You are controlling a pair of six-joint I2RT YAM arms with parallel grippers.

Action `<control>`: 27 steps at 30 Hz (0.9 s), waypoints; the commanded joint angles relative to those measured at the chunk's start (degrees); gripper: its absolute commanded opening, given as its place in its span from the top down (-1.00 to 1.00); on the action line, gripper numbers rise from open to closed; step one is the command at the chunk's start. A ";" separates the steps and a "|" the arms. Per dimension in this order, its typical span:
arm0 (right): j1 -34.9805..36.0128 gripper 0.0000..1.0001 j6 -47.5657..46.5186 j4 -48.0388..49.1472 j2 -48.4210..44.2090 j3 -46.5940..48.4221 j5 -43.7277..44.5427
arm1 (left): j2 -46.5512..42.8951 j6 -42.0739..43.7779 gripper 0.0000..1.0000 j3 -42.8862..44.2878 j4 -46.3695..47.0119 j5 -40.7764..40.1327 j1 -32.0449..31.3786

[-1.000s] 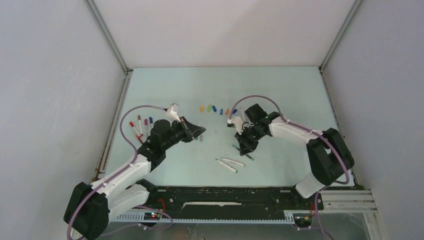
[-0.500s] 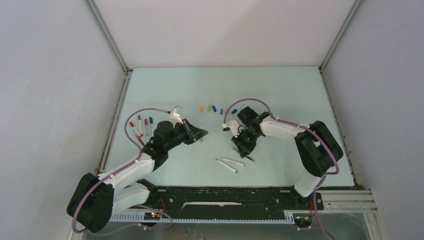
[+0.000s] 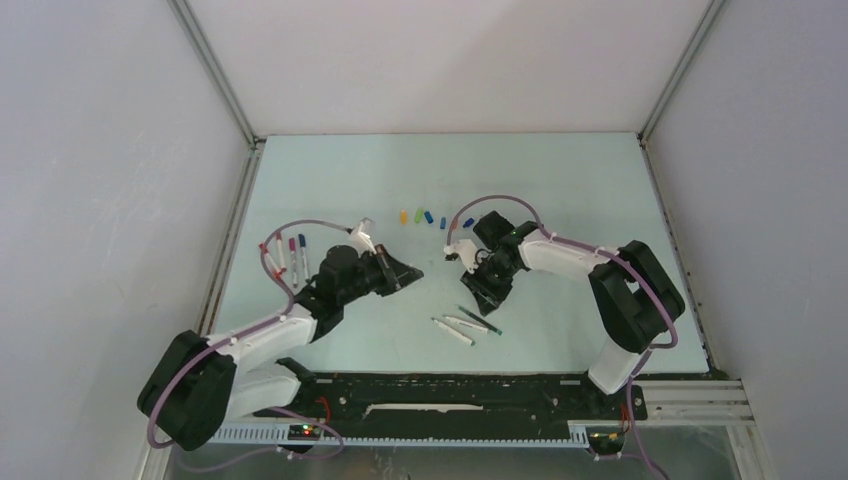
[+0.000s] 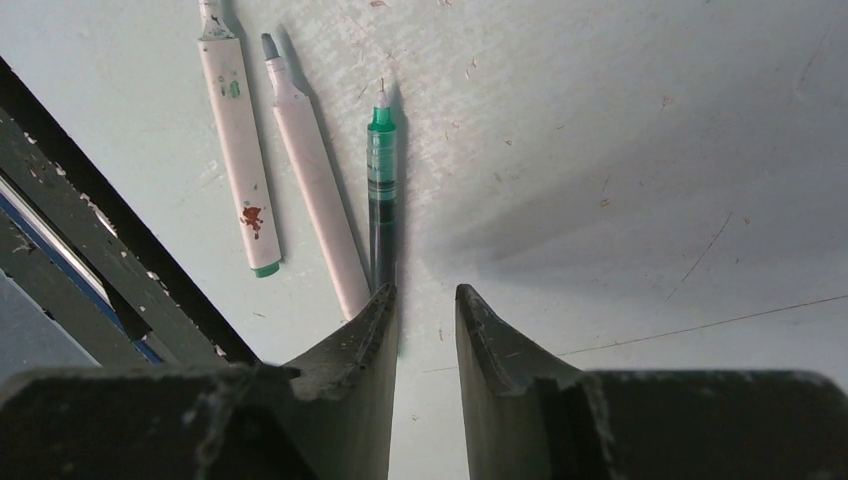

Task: Open the pen caps
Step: Place the pen at the center of the board.

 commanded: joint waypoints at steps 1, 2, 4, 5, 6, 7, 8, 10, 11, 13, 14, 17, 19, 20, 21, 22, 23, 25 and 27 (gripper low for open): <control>-0.14 0.39 -1.85 -2.21 -2.38 2.79 -0.44 | 0.50 2.67 0.99 3.19 -6.09 -5.23 -2.87; -0.48 0.37 -2.64 -2.82 -3.09 3.07 -1.01 | 0.70 3.52 0.99 4.27 -8.88 -7.21 -3.67; -1.62 0.34 -4.11 -3.79 -5.01 3.30 -2.75 | 1.25 4.98 0.98 6.50 -13.60 -10.80 -5.20; -2.28 0.33 -4.79 -4.35 -5.97 3.29 -3.91 | 1.78 5.31 0.98 7.54 -15.68 -12.52 -5.84; -3.17 0.33 -5.32 -4.73 -6.91 3.30 -5.14 | 2.43 5.37 0.98 8.65 -17.39 -14.01 -6.42; -4.03 0.33 -5.65 -5.06 -7.79 3.27 -6.13 | 3.31 5.38 0.98 9.80 -19.19 -15.53 -6.89; -5.39 0.33 -5.76 -5.28 -8.82 3.30 -7.17 | 4.46 5.41 0.98 11.21 -21.08 -16.23 -7.39; -7.15 0.32 -6.07 -5.58 -9.86 3.24 -8.81 | 7.45 5.68 0.98 14.46 -25.53 -19.60 -8.50; -7.95 0.33 -6.16 -5.62 -10.27 3.30 -9.51 | 9.13 6.19 0.97 17.00 -28.27 -20.59 -8.97; -8.82 0.32 -6.26 -5.85 -10.90 3.31 -10.50 | 13.59 7.06 0.96 20.83 -32.45 -22.38 -9.79; -9.19 0.32 -6.27 -5.98 -11.21 3.31 -10.73 | 15.25 7.73 0.96 22.45 -33.94 -22.90 -9.94; -9.94 0.32 -6.36 -6.01 -12.14 3.31 -11.44 | 19.26 9.40 0.95 26.38 -37.92 -25.11 -10.01; -10.52 0.33 -6.36 -6.08 -12.59 3.25 -11.88 | 21.40 10.73 0.93 29.12 -40.33 -26.08 -10.06; -10.80 0.32 -6.41 -6.05 -12.87 3.30 -12.09 | 22.59 11.29 0.93 30.36 -41.69 -26.70 -10.02; -11.03 0.32 -6.45 -6.10 -13.05 3.27 -12.30 | 23.68 11.72 0.92 31.74 -42.88 -27.26 -10.05; -11.18 0.32 -6.45 -6.06 -13.17 3.31 -12.44 | 24.68 12.28 0.92 32.96 -44.13 -27.66 -10.04; -11.38 0.32 -6.45 -6.23 -13.21 3.29 -12.67 | 25.78 12.81 0.91 34.03 -45.03 -27.83 -10.08; -11.62 0.32 -6.58 -6.30 -13.39 3.29 -12.94 | 27.57 13.59 0.90 35.65 -46.13 -27.81 -10.06; -11.96 0.32 -6.63 -6.35 -13.61 3.27 -13.22 | 29.63 14.41 0.89 37.44 -46.92 -27.46 -10.09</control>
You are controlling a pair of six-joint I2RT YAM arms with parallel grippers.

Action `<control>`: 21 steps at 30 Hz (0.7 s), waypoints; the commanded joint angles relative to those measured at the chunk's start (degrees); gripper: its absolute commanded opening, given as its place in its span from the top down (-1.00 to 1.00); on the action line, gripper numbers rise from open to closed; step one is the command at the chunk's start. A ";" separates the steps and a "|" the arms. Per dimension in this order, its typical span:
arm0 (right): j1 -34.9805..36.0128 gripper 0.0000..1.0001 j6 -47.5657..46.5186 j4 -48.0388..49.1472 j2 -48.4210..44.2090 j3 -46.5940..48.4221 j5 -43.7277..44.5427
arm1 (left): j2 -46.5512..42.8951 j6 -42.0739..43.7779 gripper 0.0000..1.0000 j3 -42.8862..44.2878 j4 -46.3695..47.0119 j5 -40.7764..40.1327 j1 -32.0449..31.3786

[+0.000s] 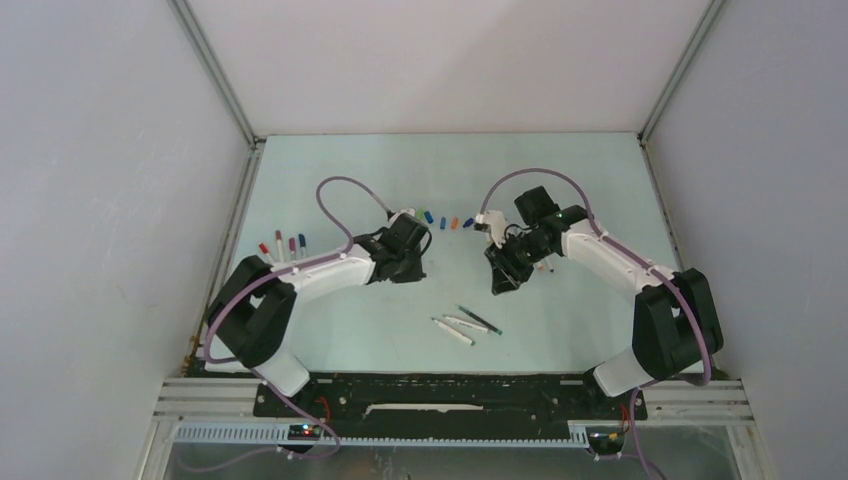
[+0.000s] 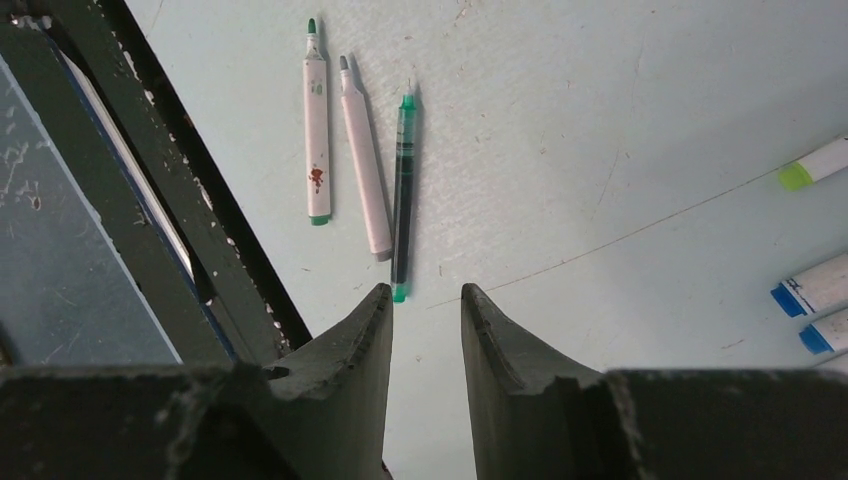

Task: Open the pen caps
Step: Place the pen at the center of the board, then place the pen cap at the center of the board.

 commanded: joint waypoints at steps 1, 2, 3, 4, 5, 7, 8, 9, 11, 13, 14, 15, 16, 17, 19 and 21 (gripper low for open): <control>-0.78 0.32 -0.84 -0.40 -2.16 1.71 -2.04 | 3.61 3.72 0.89 6.06 -4.82 -2.05 -0.34; -0.76 0.32 -0.84 -0.33 -2.21 1.73 -2.16 | 4.38 4.06 0.89 6.81 -5.34 -2.11 -0.31; -0.85 0.32 -0.84 -0.36 -2.32 1.72 -2.24 | 5.12 4.33 0.88 7.45 -5.88 -2.44 -0.34; -0.93 0.32 -0.84 -0.38 -2.29 1.71 -2.33 | 5.64 4.59 0.88 8.02 -6.32 -2.71 -0.31; -0.99 0.32 -0.86 -0.37 -2.28 1.68 -2.41 | 6.14 4.90 0.87 8.60 -6.73 -2.93 -0.29; -1.07 0.32 -0.92 -0.43 -2.32 1.67 -2.52 | 7.04 5.44 0.86 9.60 -7.58 -3.34 -0.26; -1.07 0.32 -0.92 -0.47 -2.31 1.72 -2.54 | 7.48 5.78 0.86 10.06 -7.88 -3.42 -0.30; -1.03 0.32 -0.92 -0.46 -2.30 1.70 -2.53 | 7.93 5.99 0.85 10.45 -8.22 -3.58 -0.27; -1.17 0.32 -0.97 -0.50 -2.19 1.69 -2.53 | 8.76 6.36 0.84 11.10 -8.87 -3.61 -0.28; -1.18 0.32 -1.01 -0.41 -2.20 1.69 -2.63 | 9.45 6.70 0.83 11.43 -9.06 -3.47 -0.30; -1.20 0.32 -1.01 -0.52 -2.18 1.73 -2.62 | 9.82 6.86 0.82 11.57 -9.27 -3.30 -0.20; -1.31 0.32 -1.01 -0.56 -2.10 1.66 -2.69 | 10.21 6.95 0.81 11.69 -9.37 -3.15 -0.24; -1.34 0.32 -1.01 -0.53 -2.09 1.73 -2.75 | 10.71 7.09 0.78 11.84 -9.61 -2.98 -0.25; -1.30 0.32 -1.01 -0.49 -2.14 1.69 -2.79 | 11.00 7.11 0.77 11.96 -9.74 -2.92 -0.18; -1.35 0.31 -1.09 -0.49 -2.10 1.68 -2.94 | 11.46 7.23 0.73 11.98 -9.72 -2.67 -0.20; -1.37 0.32 -1.10 -0.58 -2.10 1.66 -2.97 | 11.82 7.31 0.72 12.07 -9.73 -2.31 -0.13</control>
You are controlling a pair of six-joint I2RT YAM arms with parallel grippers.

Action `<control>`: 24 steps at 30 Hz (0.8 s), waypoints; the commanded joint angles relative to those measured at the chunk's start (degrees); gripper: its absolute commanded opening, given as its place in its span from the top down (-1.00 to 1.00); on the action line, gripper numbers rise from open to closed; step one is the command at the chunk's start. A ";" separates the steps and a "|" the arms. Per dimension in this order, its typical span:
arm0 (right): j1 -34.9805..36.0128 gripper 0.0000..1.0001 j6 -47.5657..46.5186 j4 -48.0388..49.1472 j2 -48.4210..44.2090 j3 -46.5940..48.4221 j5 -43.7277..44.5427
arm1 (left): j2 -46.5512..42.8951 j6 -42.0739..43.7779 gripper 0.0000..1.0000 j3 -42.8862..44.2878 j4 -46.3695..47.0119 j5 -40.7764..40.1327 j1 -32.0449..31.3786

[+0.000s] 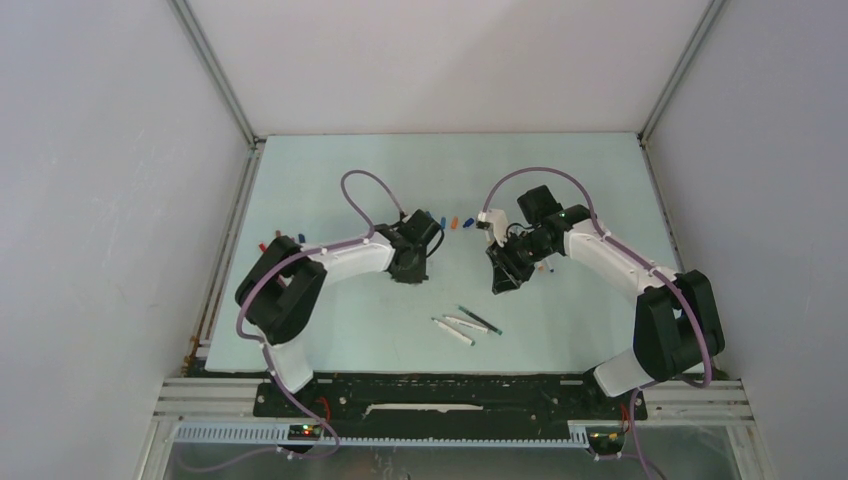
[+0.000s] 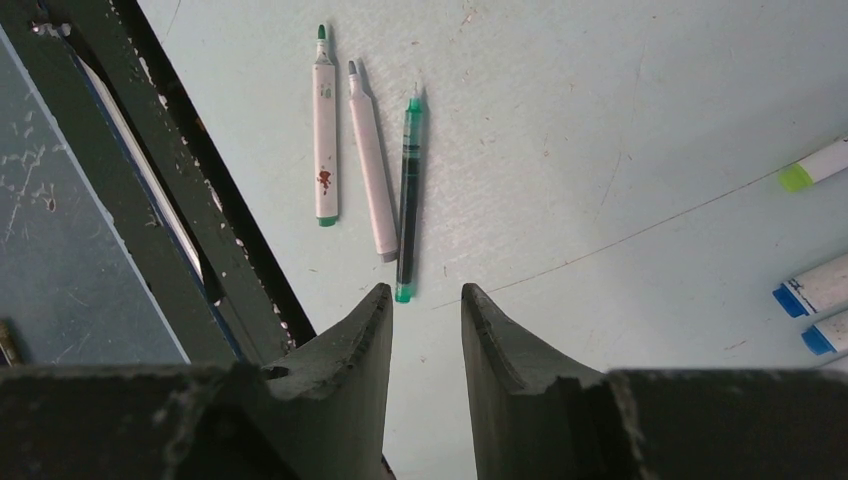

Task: Open the pen caps
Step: Place the pen cap at the center of the board.

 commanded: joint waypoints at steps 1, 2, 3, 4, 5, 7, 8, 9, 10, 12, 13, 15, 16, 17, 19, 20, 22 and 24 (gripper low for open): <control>-0.24 0.32 -1.10 -0.36 -1.50 1.72 -1.47 | 0.89 1.43 0.71 3.23 -0.85 -0.44 -0.11; -0.29 0.31 -1.13 -0.36 -1.46 1.68 -1.55 | 0.98 1.49 0.68 3.31 -0.89 -0.34 -0.04; -0.36 0.32 -1.14 -0.32 -1.46 1.69 -1.57 | 1.09 1.45 0.65 3.33 -0.92 -0.29 -0.08; -0.37 0.32 -1.14 -0.36 -1.54 1.72 -1.63 | 1.18 1.48 0.63 3.33 -0.90 -0.21 -0.03; -0.47 0.32 -1.14 -0.49 -1.59 1.71 -1.70 | 1.27 1.57 0.62 3.41 -0.97 -0.20 -0.06; -0.53 0.31 -1.21 -0.45 -1.65 1.73 -1.82 | 1.30 1.54 0.58 3.42 -1.10 -0.11 0.05; -0.55 0.31 -1.23 -0.45 -1.70 1.74 -1.93 | 1.30 1.50 0.54 3.42 -1.11 -0.11 0.03; -0.53 0.31 -1.23 -0.45 -1.68 1.67 -1.97 | 1.30 1.49 0.52 3.42 -1.20 -0.10 0.01; -0.59 0.31 -1.23 -0.53 -1.70 1.73 -2.00 | 1.30 1.56 0.50 3.42 -1.27 -0.10 -0.02; -0.67 0.31 -1.31 -0.54 -1.79 1.73 -2.09 | 1.21 1.57 0.45 3.57 -1.40 -0.09 0.03; -0.72 0.31 -1.32 -0.54 -1.75 1.71 -2.18 | 1.13 1.50 0.44 3.64 -1.45 -0.11 0.05; -0.76 0.32 -1.28 -0.59 -1.81 1.74 -2.34 | 0.96 1.53 0.43 3.76 -1.70 -0.11 0.04; -0.87 0.32 -1.32 -0.66 -1.82 1.66 -2.36 | 0.74 1.58 0.43 3.77 -1.70 0.00 -0.02; -0.85 0.31 -1.36 -0.59 -1.92 1.67 -2.43 | 0.44 1.50 0.43 3.77 -1.74 0.02 -0.01; -0.91 0.31 -1.41 -0.69 -1.91 1.74 -2.53 | -0.38 1.40 0.42 3.69 -1.77 0.19 0.05; -0.94 0.31 -1.45 -0.67 -1.89 1.69 -2.61 | -0.87 1.36 0.42 3.63 -1.82 0.23 0.04; -0.95 0.31 -1.49 -0.73 -1.95 1.73 -2.71 | -2.04 1.25 0.39 3.60 -2.10 0.38 -0.01; -0.94 0.31 -1.50 -0.80 -1.97 1.67 -2.80 | -3.59 1.20 0.37 3.46 -2.47 0.29 0.00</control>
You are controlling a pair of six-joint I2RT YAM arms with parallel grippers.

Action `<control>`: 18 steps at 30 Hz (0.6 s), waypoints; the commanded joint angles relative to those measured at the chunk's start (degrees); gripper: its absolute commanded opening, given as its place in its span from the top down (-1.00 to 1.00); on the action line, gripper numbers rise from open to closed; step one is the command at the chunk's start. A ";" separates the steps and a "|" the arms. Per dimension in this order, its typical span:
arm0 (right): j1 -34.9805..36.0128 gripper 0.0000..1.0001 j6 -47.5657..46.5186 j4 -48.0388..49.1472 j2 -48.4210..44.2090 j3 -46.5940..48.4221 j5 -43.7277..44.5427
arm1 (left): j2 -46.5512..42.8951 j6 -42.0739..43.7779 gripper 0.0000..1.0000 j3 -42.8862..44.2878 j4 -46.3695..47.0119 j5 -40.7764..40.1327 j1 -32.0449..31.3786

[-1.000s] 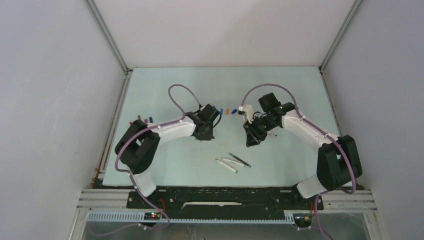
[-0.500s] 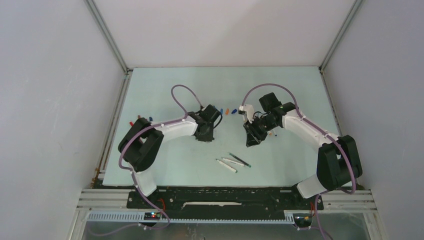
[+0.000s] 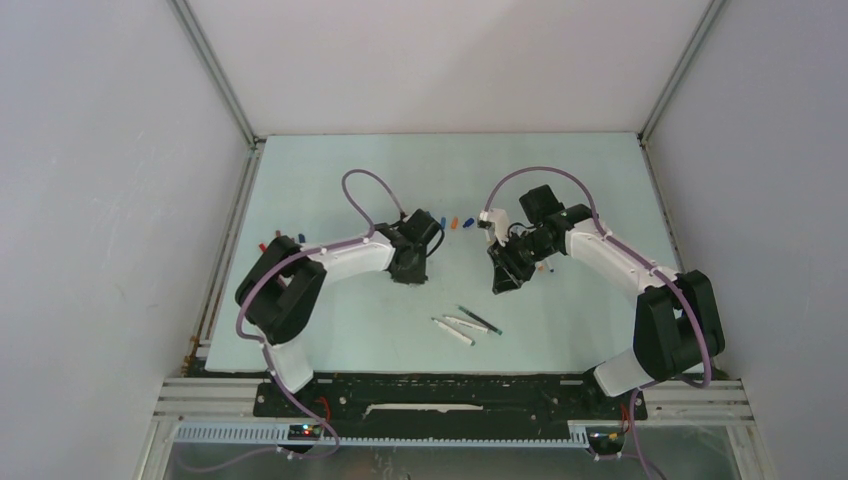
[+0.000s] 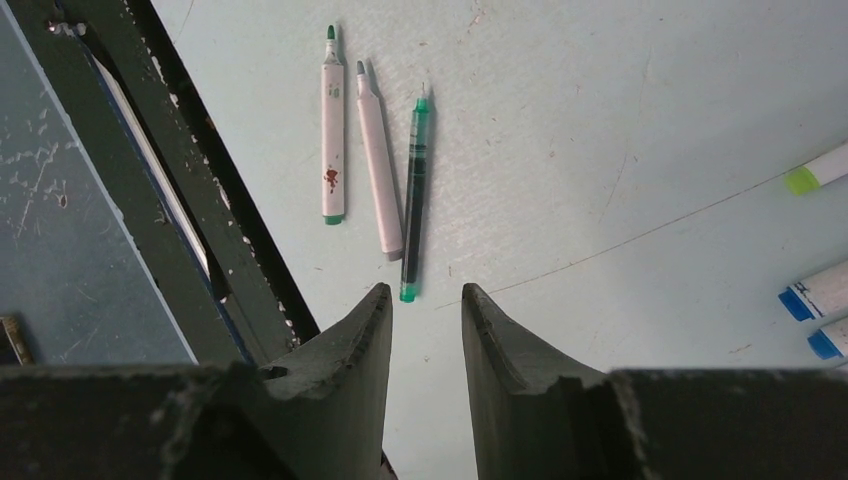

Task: Open the pen caps
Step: Place the pen cap at the center of the board.

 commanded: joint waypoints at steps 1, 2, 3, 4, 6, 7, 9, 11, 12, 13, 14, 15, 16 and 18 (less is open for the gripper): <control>-0.31 0.31 -0.89 -0.42 -2.03 1.73 -1.40 | -4.96 0.67 0.36 2.70 -1.66 -0.07 0.05; -0.32 0.31 -0.97 -0.43 -2.02 1.70 -1.42 | -5.99 0.71 0.34 2.59 -1.72 -0.16 0.00; -0.38 0.31 -1.06 -0.48 -2.11 1.73 -1.50 | -7.58 0.78 0.34 2.37 -1.65 -0.22 0.04; -0.37 0.31 -1.16 -0.51 -2.17 1.72 -1.58 | -8.88 0.84 0.33 2.05 -1.55 -0.26 0.00; -0.44 0.31 -1.38 -0.67 -2.31 1.71 -1.72 | -11.73 1.17 0.33 0.91 -0.70 -0.31 -0.01; -0.45 0.31 -1.47 -0.71 -2.29 1.66 -1.81 | -13.43 1.43 0.33 0.06 0.13 -0.35 0.05; -0.54 0.31 -1.60 -0.79 -2.46 1.68 -1.86 | -16.94 2.09 0.32 -1.95 1.66 -0.94 0.05; -0.64 0.31 -1.73 -0.86 -2.66 1.73 -2.00 | -20.35 3.18 0.31 -4.25 3.08 -2.37 0.07; -0.70 0.31 -1.82 -0.90 -2.89 1.69 -2.03 | -21.96 3.74 0.30 -5.30 3.48 -3.43 0.12; -0.75 0.31 -1.94 -0.95 -2.98 1.74 -2.10 | -23.62 4.33 0.30 -6.67 3.80 -4.77 0.26; -0.81 0.31 -1.96 -0.93 -3.10 1.74 -2.24 | -25.20 4.79 0.29 -7.73 4.00 -5.85 0.52; -0.90 0.31 -2.08 -1.07 -3.29 1.74 -2.29 | -26.81 5.15 0.29 -8.71 4.29 -6.95 1.23; -0.90 0.31 -2.13 -1.07 -3.42 1.70 -2.38 | -28.47 5.43 0.28 -9.84 4.54 -8.03 1.90; -0.97 0.31 -2.22 -1.10 -3.80 1.74 -2.47 | -32.39 5.93 0.28 -12.22 5.50 -9.95 3.71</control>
